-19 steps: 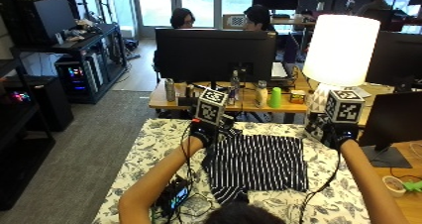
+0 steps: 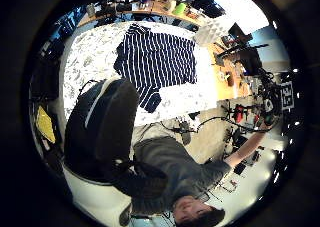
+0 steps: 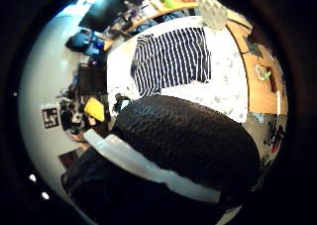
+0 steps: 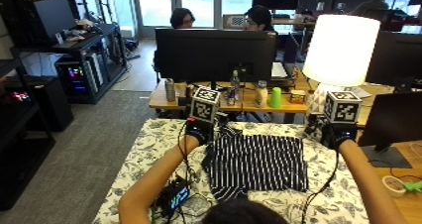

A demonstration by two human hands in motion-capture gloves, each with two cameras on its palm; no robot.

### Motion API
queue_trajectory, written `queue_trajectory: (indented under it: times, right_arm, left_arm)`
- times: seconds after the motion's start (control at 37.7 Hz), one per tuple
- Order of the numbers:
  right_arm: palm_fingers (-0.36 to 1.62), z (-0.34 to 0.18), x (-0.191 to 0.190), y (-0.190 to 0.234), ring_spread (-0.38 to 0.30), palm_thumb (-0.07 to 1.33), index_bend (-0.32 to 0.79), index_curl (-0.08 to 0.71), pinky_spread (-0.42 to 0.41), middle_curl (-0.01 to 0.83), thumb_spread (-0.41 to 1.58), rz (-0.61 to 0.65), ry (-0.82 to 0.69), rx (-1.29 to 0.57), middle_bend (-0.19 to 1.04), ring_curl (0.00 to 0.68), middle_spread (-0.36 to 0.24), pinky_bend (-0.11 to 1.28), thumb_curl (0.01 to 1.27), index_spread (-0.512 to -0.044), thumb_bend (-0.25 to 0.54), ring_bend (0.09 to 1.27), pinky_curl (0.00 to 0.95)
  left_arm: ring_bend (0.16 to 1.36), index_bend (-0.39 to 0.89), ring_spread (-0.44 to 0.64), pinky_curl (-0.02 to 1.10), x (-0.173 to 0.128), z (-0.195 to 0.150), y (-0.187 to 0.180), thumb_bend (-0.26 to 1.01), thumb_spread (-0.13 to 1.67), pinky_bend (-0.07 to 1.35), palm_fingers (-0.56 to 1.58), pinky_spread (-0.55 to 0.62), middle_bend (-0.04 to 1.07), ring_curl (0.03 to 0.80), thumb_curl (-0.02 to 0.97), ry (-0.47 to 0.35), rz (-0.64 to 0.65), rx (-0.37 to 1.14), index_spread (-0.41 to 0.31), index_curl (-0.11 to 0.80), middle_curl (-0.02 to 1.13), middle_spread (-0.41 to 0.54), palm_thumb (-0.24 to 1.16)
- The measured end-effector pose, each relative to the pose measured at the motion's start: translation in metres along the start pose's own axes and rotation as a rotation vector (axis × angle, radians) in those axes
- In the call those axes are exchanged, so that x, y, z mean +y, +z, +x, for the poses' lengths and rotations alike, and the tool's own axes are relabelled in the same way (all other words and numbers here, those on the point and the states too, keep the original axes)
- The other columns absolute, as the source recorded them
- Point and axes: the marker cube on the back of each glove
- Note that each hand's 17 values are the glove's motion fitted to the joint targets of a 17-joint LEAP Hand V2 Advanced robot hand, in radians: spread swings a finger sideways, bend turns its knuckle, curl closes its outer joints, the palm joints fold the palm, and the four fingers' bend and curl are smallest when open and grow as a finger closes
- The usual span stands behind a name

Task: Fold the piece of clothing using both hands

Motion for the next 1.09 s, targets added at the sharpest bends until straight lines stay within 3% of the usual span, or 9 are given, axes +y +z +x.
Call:
queue_trajectory:
  times: [0.24, 0.29, 0.32, 0.4, 0.56, 0.66, 0.85, 0.98, 1.09]
  right_arm:
    - [0.33, -0.001, -0.011, 0.004, 0.113, 0.02, 0.13, 0.203, 0.228, 0.258, 1.07, 0.006, -0.012, 0.023, 0.22, 0.207, -0.034, 0.44, 0.11, -0.346, -0.014, 0.32, 0.270]
    - [0.34, 0.000, -0.013, 0.007, 0.110, 0.08, 0.12, 0.205, 0.227, 0.265, 1.10, -0.007, -0.005, 0.057, 0.22, 0.217, -0.034, 0.45, 0.13, -0.346, 0.019, 0.34, 0.278]
    - [0.33, 0.000, -0.015, 0.008, 0.109, 0.06, 0.12, 0.204, 0.228, 0.270, 1.10, -0.012, 0.000, 0.073, 0.22, 0.219, -0.034, 0.45, 0.12, -0.347, 0.001, 0.34, 0.279]
    - [0.33, 0.000, -0.021, 0.017, 0.099, 0.18, 0.12, 0.209, 0.228, 0.280, 1.17, -0.029, 0.010, 0.099, 0.21, 0.231, -0.034, 0.46, 0.15, -0.348, 0.063, 0.35, 0.290]
    - [0.33, -0.004, -0.040, 0.047, 0.088, 0.24, 0.12, 0.214, 0.225, 0.297, 1.24, -0.109, -0.019, 0.118, 0.20, 0.249, -0.034, 0.48, 0.16, -0.348, 0.078, 0.36, 0.306]
    - [0.32, -0.004, -0.050, 0.063, 0.083, 0.26, 0.12, 0.215, 0.219, 0.305, 1.27, -0.149, -0.010, 0.143, 0.20, 0.259, -0.035, 0.49, 0.16, -0.350, 0.073, 0.37, 0.316]
    - [0.31, -0.003, -0.058, 0.083, 0.076, 0.28, 0.13, 0.221, 0.214, 0.317, 1.29, -0.212, -0.016, 0.150, 0.19, 0.272, -0.035, 0.50, 0.17, -0.351, 0.060, 0.38, 0.327]
    - [0.31, 0.004, -0.067, 0.099, 0.073, 0.29, 0.13, 0.224, 0.212, 0.323, 1.30, -0.233, -0.002, 0.157, 0.19, 0.280, -0.035, 0.50, 0.17, -0.352, 0.047, 0.38, 0.333]
    - [0.30, 0.006, -0.073, 0.110, 0.072, 0.30, 0.12, 0.224, 0.212, 0.328, 1.31, -0.233, -0.001, 0.151, 0.19, 0.286, -0.032, 0.51, 0.17, -0.352, 0.036, 0.39, 0.337]
  left_arm:
    - [0.65, 0.09, 0.12, 0.32, -0.001, 0.003, 0.014, 0.03, 1.18, 0.54, 0.27, 0.11, 0.15, 0.293, 0.132, -0.001, -0.015, 0.045, -0.008, 0.215, 0.17, 0.143, 0.18]
    - [0.67, 0.01, 0.16, 0.34, -0.002, 0.007, 0.019, -0.03, 1.13, 0.59, 0.16, 0.13, 0.15, 0.305, 0.128, 0.005, -0.011, 0.062, 0.025, 0.185, 0.17, 0.171, 0.11]
    - [0.68, 0.04, 0.16, 0.35, -0.003, 0.010, 0.022, -0.02, 1.13, 0.60, 0.16, 0.13, 0.17, 0.313, 0.133, 0.010, -0.011, 0.071, 0.027, 0.187, 0.19, 0.171, 0.11]
    - [0.71, 0.01, 0.20, 0.36, -0.002, 0.021, 0.038, -0.05, 1.07, 0.65, 0.08, 0.17, 0.17, 0.318, 0.136, 0.028, -0.044, 0.102, 0.063, 0.155, 0.19, 0.207, 0.05]
    - [0.75, 0.05, 0.25, 0.37, -0.002, 0.082, 0.117, -0.03, 1.01, 0.73, 0.05, 0.23, 0.18, 0.318, 0.161, 0.220, -0.216, 0.224, 0.095, 0.127, 0.20, 0.239, 0.02]
    - [0.78, 0.07, 0.28, 0.38, -0.003, 0.122, 0.188, -0.02, 1.00, 0.78, 0.06, 0.24, 0.17, 0.320, 0.179, 0.275, -0.333, 0.259, 0.115, 0.122, 0.21, 0.254, 0.03]
    - [0.80, 0.08, 0.32, 0.39, -0.017, 0.161, 0.290, -0.02, 0.98, 0.81, 0.07, 0.25, 0.19, 0.323, 0.201, 0.260, -0.494, 0.219, 0.156, 0.119, 0.23, 0.274, 0.04]
    - [0.83, 0.08, 0.34, 0.39, -0.013, 0.174, 0.339, -0.03, 0.97, 0.85, 0.07, 0.26, 0.18, 0.325, 0.213, 0.121, -0.718, 0.057, 0.206, 0.109, 0.24, 0.315, 0.03]
    - [0.84, 0.07, 0.35, 0.39, -0.030, 0.182, 0.357, -0.03, 0.94, 0.88, 0.08, 0.24, 0.18, 0.324, 0.225, 0.153, -0.597, -0.013, 0.236, 0.102, 0.25, 0.345, 0.03]
